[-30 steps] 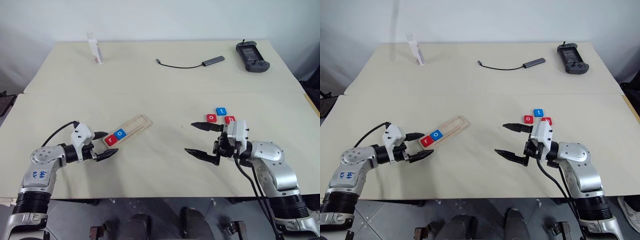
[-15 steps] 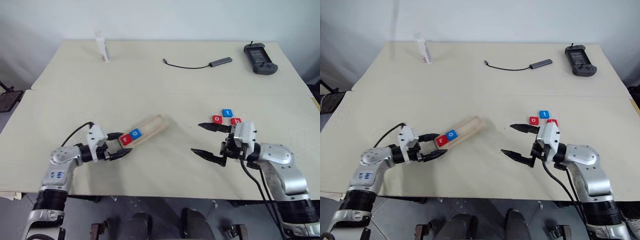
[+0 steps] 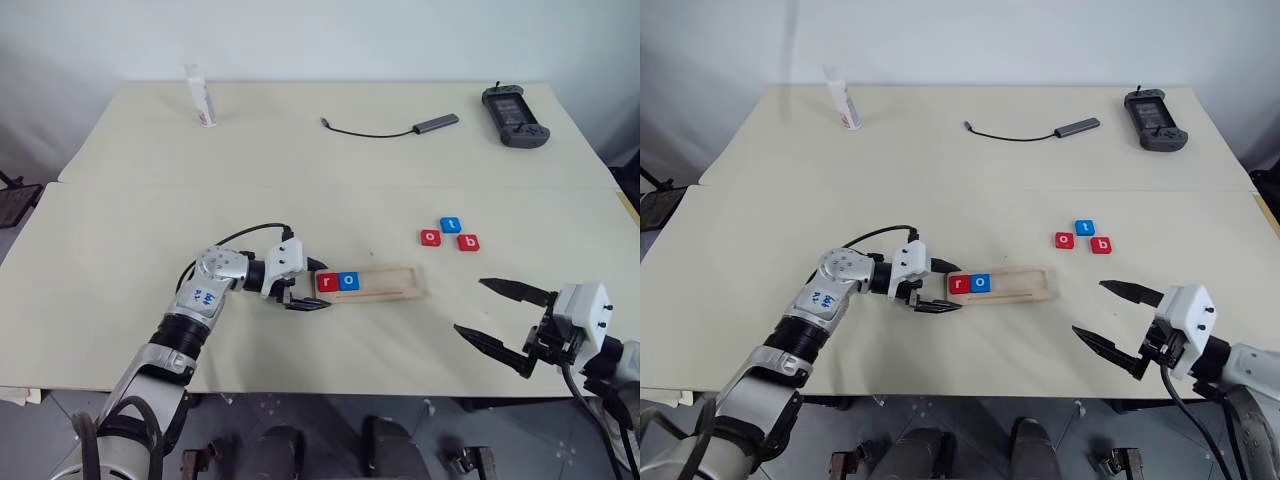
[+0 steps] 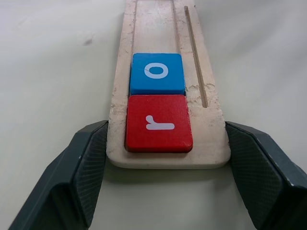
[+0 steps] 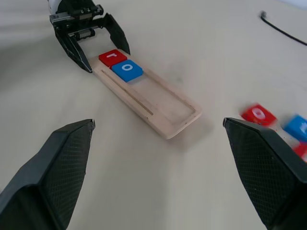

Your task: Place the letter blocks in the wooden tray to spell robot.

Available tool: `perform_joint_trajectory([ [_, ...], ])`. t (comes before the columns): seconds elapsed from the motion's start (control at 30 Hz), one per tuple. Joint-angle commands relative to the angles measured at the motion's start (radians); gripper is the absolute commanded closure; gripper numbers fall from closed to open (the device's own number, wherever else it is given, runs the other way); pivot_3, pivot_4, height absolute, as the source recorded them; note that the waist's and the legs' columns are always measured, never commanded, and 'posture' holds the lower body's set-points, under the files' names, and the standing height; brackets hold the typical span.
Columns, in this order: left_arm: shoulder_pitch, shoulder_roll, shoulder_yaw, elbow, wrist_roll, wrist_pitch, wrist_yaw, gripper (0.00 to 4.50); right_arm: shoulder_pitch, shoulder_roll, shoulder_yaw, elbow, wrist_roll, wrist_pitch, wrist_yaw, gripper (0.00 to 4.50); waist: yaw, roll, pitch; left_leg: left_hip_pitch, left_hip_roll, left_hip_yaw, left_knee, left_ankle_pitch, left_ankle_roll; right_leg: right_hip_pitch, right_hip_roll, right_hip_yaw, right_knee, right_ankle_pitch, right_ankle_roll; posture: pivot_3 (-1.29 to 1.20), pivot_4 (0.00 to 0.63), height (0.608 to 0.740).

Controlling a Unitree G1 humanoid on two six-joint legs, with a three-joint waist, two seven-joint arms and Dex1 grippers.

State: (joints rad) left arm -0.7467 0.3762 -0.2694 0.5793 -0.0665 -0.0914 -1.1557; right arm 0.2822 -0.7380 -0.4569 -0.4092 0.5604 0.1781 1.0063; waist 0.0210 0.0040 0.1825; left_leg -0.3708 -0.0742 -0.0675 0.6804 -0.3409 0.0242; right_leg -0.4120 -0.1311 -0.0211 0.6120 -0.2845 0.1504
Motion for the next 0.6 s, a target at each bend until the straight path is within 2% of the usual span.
perform_joint_trajectory([
  [0.03, -0.016, -0.008, -0.006, 0.048, 0.010, -0.032, -0.032, 1.11, 0.056, 0.025, -0.060, -0.068, 0.025, 0.000, -0.031, 0.00, 0.002, 0.000, 0.000, 0.000, 0.000, 0.000, 0.000, 0.000, 0.000, 0.000, 0.000, 0.000, 0.000, 0.000, 0.000, 0.00, 0.150, 0.740],
  [0.1, -0.020, -0.013, -0.002, 0.067, -0.001, -0.041, -0.058, 0.38, 0.090, 0.046, -0.071, -0.079, 0.023, -0.007, -0.044, 0.00, 0.005, 0.000, 0.000, 0.000, 0.000, 0.000, 0.000, 0.000, 0.000, 0.000, 0.000, 0.000, 0.000, 0.000, 0.000, 0.00, 0.150, 0.740],
  [0.17, -0.019, -0.014, 0.007, 0.082, -0.006, -0.063, -0.065, 0.07, 0.104, 0.058, -0.071, -0.087, 0.020, -0.011, -0.056, 0.00, 0.005, 0.000, 0.000, 0.000, 0.000, 0.000, 0.000, 0.000, 0.000, 0.000, 0.000, 0.000, 0.000, 0.000, 0.000, 0.00, 0.150, 0.740],
  [0.3, 0.007, 0.011, 0.061, 0.086, -0.032, -0.128, -0.057, 0.07, 0.135, 0.100, -0.090, -0.097, 0.011, -0.034, -0.097, 0.00, 0.004, 0.000, 0.000, 0.000, 0.000, 0.000, 0.001, 0.000, 0.000, 0.000, -0.001, 0.001, 0.000, 0.000, 0.000, 0.00, 0.150, 0.740],
  [0.43, 0.108, 0.085, 0.156, 0.002, -0.137, -0.155, -0.136, 0.07, 0.183, 0.180, -0.151, -0.095, 0.033, -0.043, -0.163, 0.00, -0.001, 0.000, 0.000, 0.001, 0.001, -0.001, -0.001, 0.000, 0.000, -0.001, 0.000, 0.002, 0.000, 0.000, 0.000, 0.00, 0.150, 0.740],
  [0.5, 0.175, 0.132, 0.235, -0.056, -0.224, -0.120, -0.166, 0.07, 0.218, 0.219, -0.163, -0.084, 0.005, -0.082, -0.178, 0.00, -0.001, 0.000, 0.000, 0.001, 0.001, -0.001, -0.001, 0.000, 0.000, -0.002, 0.000, 0.003, 0.001, 0.000, 0.000, 0.00, 0.150, 0.740],
  [0.6, 0.256, 0.178, 0.313, -0.108, -0.266, -0.100, -0.130, 0.07, 0.236, 0.265, -0.161, -0.067, -0.027, -0.136, -0.203, 0.00, 0.002, 0.000, 0.000, 0.001, 0.001, -0.002, 0.000, -0.001, 0.000, -0.001, -0.001, 0.003, 0.000, 0.000, 0.000, 0.00, 0.150, 0.740],
])
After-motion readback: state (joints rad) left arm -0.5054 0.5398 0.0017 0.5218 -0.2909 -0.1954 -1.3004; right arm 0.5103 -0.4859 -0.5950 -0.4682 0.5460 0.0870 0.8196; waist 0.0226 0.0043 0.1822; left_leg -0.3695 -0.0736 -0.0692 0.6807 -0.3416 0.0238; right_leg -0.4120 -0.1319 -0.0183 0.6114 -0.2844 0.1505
